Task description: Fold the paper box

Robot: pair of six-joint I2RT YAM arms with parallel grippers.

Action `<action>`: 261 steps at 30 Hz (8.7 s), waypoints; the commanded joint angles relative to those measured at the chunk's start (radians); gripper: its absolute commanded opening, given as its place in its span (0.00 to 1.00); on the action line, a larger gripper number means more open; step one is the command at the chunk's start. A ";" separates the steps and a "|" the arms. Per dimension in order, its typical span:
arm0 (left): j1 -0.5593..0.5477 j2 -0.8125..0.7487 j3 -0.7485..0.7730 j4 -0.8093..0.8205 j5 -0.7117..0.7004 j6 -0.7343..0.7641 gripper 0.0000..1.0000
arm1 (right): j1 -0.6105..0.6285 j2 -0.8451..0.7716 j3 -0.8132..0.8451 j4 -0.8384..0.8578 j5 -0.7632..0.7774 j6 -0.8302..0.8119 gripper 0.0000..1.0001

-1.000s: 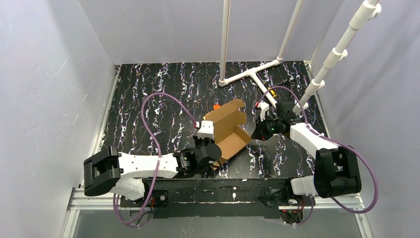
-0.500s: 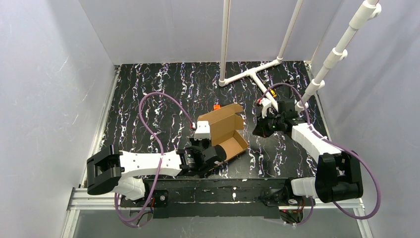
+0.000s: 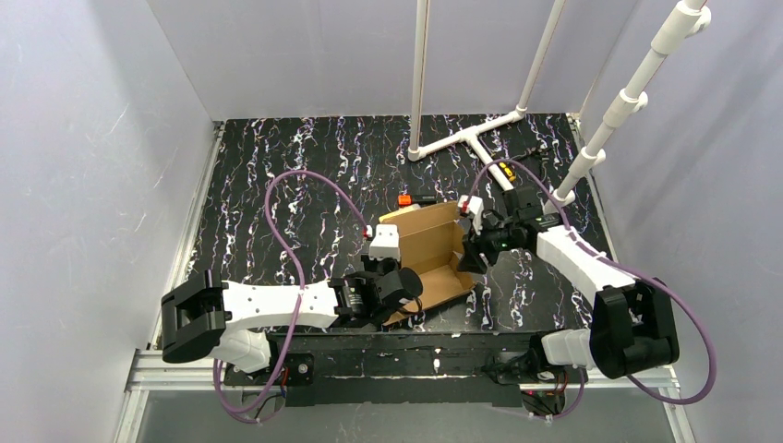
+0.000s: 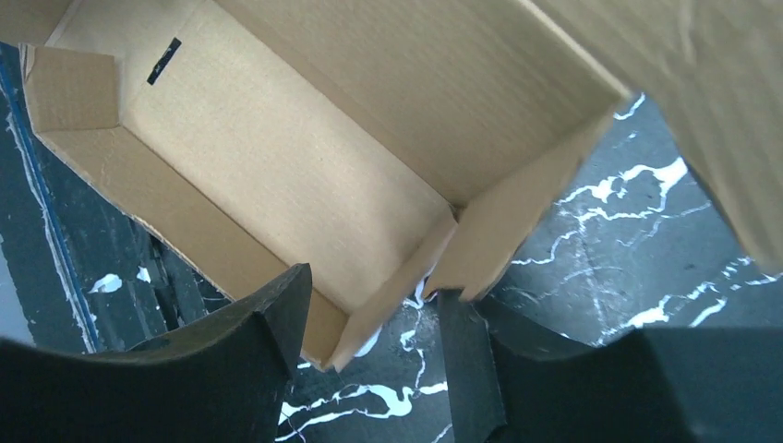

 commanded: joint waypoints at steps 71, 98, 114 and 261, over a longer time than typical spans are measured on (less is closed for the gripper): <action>0.759 -0.343 -0.271 0.403 1.585 -0.080 0.98 | 0.169 0.434 0.420 0.049 0.155 -0.379 0.02; 0.722 -0.222 -0.209 0.279 1.374 -0.075 0.00 | 0.084 0.020 -0.041 0.523 0.627 0.581 0.57; 0.722 -0.112 -0.009 0.276 1.630 -0.099 0.79 | 0.081 0.279 -0.007 0.612 0.561 0.691 0.23; 0.922 -0.072 -0.205 0.552 1.653 -0.286 0.61 | 0.089 0.799 0.953 -0.363 0.021 -0.632 0.88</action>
